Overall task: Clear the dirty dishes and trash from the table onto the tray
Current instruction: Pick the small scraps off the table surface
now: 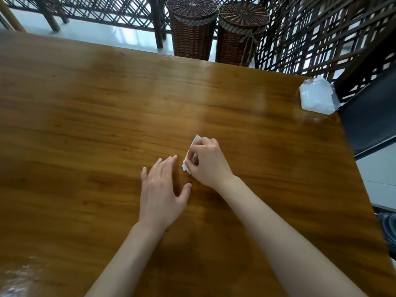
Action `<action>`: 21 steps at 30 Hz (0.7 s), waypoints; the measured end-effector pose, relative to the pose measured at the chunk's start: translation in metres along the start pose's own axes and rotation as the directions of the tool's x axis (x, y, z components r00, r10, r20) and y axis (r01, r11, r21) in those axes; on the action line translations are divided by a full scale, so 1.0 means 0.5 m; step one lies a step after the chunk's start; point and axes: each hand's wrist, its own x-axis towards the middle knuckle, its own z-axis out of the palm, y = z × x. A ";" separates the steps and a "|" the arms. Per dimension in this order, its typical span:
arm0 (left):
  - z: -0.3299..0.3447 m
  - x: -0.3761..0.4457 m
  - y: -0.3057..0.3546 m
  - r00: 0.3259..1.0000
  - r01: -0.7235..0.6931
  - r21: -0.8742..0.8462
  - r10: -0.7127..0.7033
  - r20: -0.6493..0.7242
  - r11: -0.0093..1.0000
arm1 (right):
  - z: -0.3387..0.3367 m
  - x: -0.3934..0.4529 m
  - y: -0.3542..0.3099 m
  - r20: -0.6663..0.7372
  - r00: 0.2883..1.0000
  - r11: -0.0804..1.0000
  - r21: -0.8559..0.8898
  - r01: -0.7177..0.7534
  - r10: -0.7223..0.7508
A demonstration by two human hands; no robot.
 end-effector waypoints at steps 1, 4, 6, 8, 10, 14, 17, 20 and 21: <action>0.001 0.001 0.001 1.000 0.008 -0.004 -0.008 -0.008 1.000 | 0.000 0.000 0.000 0.006 1.000 1.000 -0.006 0.008 -0.008; 0.006 0.006 0.005 0.999 0.027 -0.017 -0.027 -0.021 1.000 | 0.004 0.005 -0.002 -0.002 0.999 0.999 -0.037 0.036 -0.036; 0.010 0.011 0.008 0.999 0.026 -0.015 -0.027 -0.020 1.000 | 0.008 0.006 0.001 -0.010 0.999 0.997 -0.064 0.047 -0.048; 0.012 0.015 0.010 1.000 0.023 -0.007 -0.023 -0.010 1.000 | 0.009 0.000 0.007 -0.011 0.997 0.993 -0.097 0.072 -0.074; 0.014 0.018 0.011 1.000 0.017 0.003 -0.017 -0.003 1.000 | 0.010 -0.005 0.014 -0.011 0.993 0.986 -0.121 0.115 -0.117; 0.020 0.024 0.016 1.000 -0.006 0.002 0.006 0.017 1.000 | 0.005 -0.002 0.028 0.017 0.988 0.970 -0.192 0.152 -0.152; 0.025 0.031 0.022 0.999 -0.023 0.011 0.022 0.024 1.000 | -0.026 0.001 0.080 -0.083 0.996 0.972 -0.234 0.018 -0.039; 0.031 0.038 0.027 0.999 -0.033 0.002 0.033 0.031 0.999 | -0.078 -0.003 0.164 -0.192 0.970 0.945 -0.261 -0.199 0.151; 0.032 0.040 0.029 0.999 -0.037 -0.002 0.037 0.032 0.999 | -0.096 -0.008 0.192 -0.223 0.952 0.923 -0.276 -0.269 0.211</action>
